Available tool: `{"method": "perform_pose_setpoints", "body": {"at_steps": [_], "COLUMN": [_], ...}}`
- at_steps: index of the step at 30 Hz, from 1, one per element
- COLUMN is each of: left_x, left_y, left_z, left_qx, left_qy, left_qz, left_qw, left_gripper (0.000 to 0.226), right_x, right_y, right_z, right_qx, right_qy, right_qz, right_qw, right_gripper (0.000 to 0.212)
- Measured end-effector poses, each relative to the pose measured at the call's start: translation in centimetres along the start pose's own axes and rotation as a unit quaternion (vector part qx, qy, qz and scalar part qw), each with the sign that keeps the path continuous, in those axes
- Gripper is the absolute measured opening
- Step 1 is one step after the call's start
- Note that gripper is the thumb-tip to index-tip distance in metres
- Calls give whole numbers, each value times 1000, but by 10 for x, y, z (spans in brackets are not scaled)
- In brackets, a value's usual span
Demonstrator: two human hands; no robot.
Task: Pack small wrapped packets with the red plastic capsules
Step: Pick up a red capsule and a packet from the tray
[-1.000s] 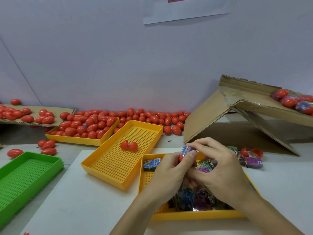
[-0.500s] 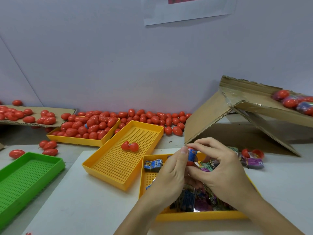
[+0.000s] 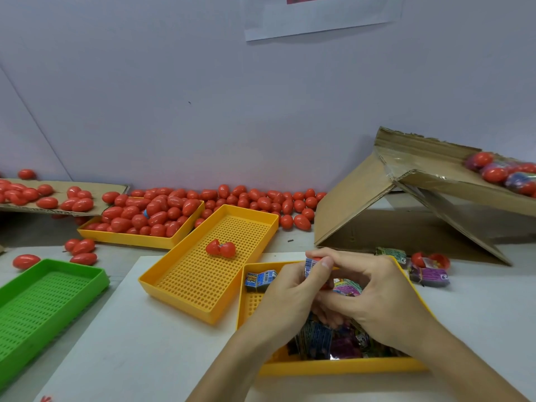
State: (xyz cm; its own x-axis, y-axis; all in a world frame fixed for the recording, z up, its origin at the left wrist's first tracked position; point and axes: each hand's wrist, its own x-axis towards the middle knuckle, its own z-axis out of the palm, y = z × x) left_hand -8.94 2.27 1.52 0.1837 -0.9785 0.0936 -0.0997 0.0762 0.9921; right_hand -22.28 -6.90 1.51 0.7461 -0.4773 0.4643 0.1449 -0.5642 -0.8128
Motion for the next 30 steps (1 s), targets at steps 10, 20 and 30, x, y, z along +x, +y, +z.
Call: {"method": "perform_pose_setpoints", "body": {"at_steps": [10, 20, 30], "left_x": [1, 2, 2], "left_y": [-2, 0, 4], "left_z": [2, 1, -1], "left_qx": [-30, -263, -226], "left_qy": [26, 34, 56], "left_qz": [-10, -64, -55], "left_qw": [999, 962, 971], "left_gripper": [41, 33, 27], "right_x": [0, 1, 0], "right_y": [5, 3, 5], "right_z": [0, 0, -1], "right_qx": [-29, -22, -57], "right_qy": [25, 89, 78], "right_qz": [18, -1, 11], "right_qw": [999, 996, 995], "right_gripper": [41, 53, 52]}}
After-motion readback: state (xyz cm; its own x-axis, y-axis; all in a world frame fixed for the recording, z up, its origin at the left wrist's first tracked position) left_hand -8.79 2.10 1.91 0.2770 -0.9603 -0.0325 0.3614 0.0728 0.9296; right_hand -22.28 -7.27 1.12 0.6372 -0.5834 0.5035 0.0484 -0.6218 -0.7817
